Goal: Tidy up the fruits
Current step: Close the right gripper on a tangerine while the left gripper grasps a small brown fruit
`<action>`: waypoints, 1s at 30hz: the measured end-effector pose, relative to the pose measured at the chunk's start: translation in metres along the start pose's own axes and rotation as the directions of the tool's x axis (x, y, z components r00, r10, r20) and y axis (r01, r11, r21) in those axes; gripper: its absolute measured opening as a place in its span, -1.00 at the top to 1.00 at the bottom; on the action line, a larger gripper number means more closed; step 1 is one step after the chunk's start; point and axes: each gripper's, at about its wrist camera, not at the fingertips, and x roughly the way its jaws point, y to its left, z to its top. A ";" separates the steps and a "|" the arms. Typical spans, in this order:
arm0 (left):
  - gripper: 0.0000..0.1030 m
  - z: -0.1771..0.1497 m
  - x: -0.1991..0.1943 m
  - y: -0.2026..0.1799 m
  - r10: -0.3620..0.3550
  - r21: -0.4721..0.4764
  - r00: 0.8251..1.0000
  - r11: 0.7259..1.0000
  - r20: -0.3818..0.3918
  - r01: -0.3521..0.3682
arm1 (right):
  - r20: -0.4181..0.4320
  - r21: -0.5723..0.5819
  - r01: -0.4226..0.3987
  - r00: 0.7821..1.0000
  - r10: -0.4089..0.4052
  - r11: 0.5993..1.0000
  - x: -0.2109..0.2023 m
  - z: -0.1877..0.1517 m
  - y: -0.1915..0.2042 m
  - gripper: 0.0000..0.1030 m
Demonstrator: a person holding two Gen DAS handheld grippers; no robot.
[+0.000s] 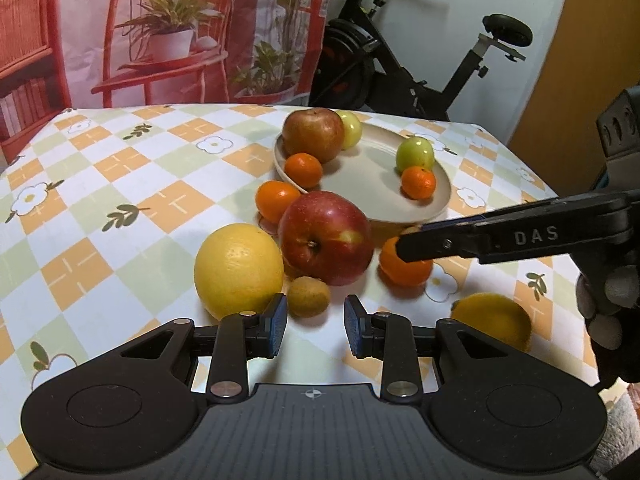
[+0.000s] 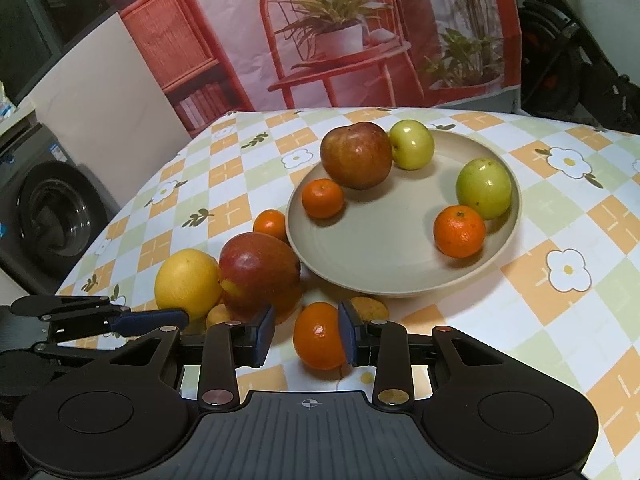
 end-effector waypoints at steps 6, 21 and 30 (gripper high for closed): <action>0.35 0.006 0.007 0.004 0.032 0.015 0.999 0.999 0.007 -0.032 | -0.003 0.004 0.003 1.000 -0.003 1.000 -0.002 -0.002 -0.001 0.38; 0.41 0.004 0.023 -0.002 0.001 0.088 1.000 0.996 -0.009 0.000 | -0.010 0.012 0.009 1.000 -0.009 1.000 -0.001 -0.002 -0.003 0.38; 0.41 0.003 0.006 -0.002 -0.018 0.070 0.998 0.997 0.054 0.014 | -0.030 0.018 0.027 0.999 -0.027 0.999 0.001 -0.002 -0.004 0.32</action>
